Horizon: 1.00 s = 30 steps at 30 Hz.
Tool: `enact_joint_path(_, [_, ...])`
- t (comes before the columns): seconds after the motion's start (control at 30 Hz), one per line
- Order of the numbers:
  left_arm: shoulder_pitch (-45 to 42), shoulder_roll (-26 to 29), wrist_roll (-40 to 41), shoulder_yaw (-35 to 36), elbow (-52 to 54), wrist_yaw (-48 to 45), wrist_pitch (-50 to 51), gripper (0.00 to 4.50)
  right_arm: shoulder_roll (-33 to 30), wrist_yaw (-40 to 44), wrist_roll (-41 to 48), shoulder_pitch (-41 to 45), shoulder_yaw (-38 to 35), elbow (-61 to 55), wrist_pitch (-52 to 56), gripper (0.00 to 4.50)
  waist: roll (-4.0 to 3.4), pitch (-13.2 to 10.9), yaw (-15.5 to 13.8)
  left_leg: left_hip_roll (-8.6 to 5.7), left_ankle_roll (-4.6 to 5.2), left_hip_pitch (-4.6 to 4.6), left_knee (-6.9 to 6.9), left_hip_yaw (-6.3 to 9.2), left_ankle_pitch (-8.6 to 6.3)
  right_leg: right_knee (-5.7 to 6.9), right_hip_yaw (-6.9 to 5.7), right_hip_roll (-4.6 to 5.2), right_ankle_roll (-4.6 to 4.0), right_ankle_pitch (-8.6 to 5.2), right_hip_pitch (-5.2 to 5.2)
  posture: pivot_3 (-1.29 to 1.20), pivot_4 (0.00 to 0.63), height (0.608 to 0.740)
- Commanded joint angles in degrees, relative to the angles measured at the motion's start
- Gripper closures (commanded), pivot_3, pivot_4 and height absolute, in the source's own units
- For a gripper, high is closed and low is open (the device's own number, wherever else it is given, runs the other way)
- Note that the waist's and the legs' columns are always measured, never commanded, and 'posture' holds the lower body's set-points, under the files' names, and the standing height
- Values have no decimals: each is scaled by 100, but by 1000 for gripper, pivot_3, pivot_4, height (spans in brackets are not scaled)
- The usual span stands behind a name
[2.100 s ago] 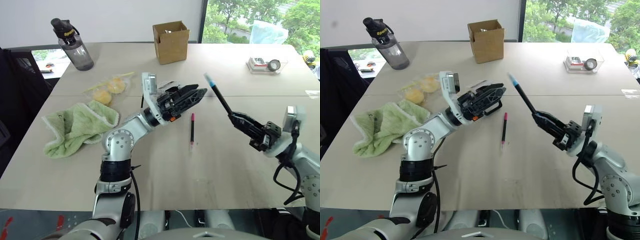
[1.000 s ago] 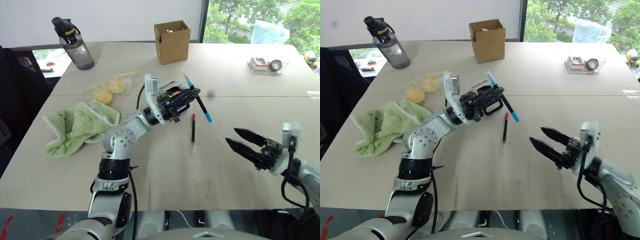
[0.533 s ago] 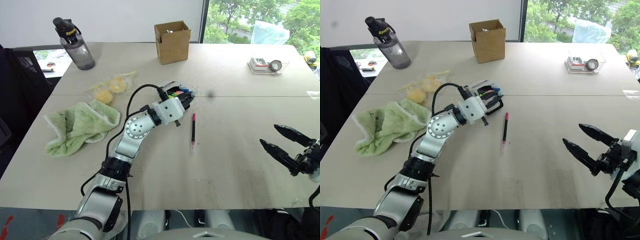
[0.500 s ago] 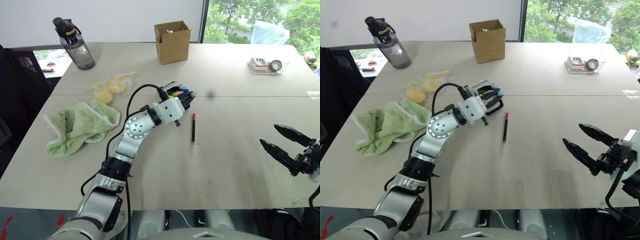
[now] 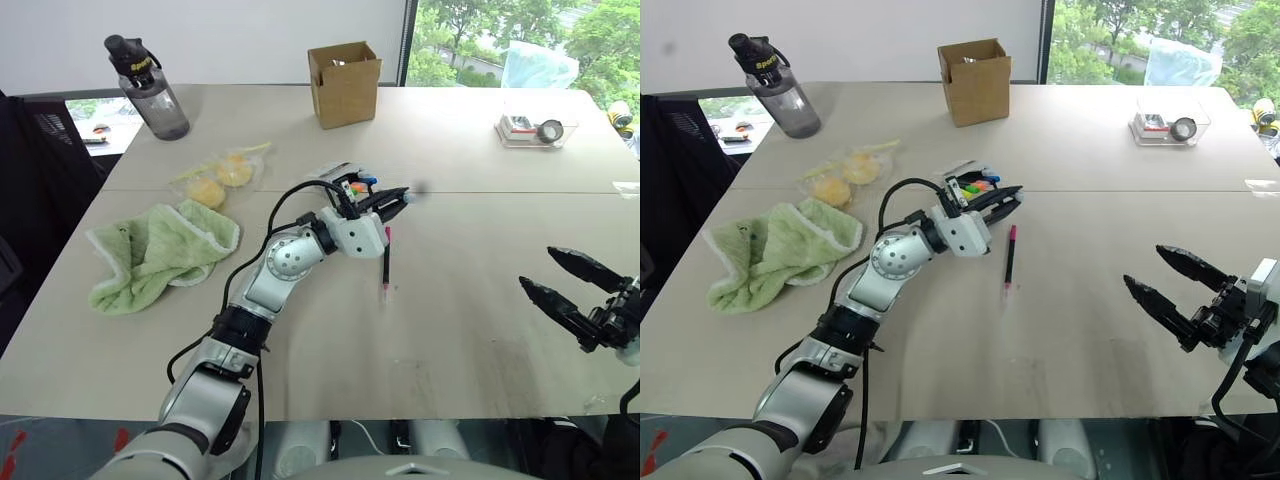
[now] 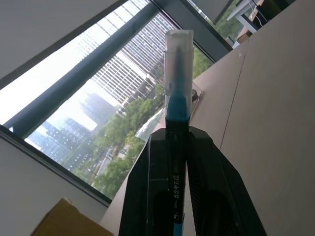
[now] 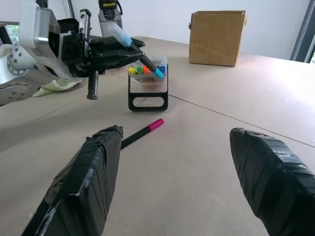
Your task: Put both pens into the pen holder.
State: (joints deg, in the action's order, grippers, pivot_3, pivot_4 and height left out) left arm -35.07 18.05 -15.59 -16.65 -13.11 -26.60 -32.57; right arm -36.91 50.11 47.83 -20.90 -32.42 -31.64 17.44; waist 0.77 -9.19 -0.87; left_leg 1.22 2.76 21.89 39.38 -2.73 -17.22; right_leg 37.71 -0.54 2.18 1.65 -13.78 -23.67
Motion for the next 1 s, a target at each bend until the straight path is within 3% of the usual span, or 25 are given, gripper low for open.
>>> enact_joint_path(0.03, [-50, 172, -554, 203, 519, 474, -150, 4500, -17, 23, 121, 84, -169, -57, -76, 806, 0, 0, 5, 0, 0, -1, 0, 0, 0, 0, 1, -1, 0, 0, 0, 0, 150, 736])
enact_joint_path(0.47, [175, 466, -1309, 257, 566, 889, 768, 4500, -83, 96, 389, 260, -148, -181, 45, 806, -1, 1, -7, 0, 0, -1, 0, 3, 0, 5, -5, 1, 0, 0, 0, 0, 150, 736])
enact_joint_path(1.0, [-73, 421, -1288, 193, -52, 1026, 1094, 4500, -252, 40, 703, 340, -166, -226, 310, 806, -1, 1, -2, -1, 0, -2, 1, 2, 0, 10, -5, 4, 0, 0, 0, 0, 150, 736])
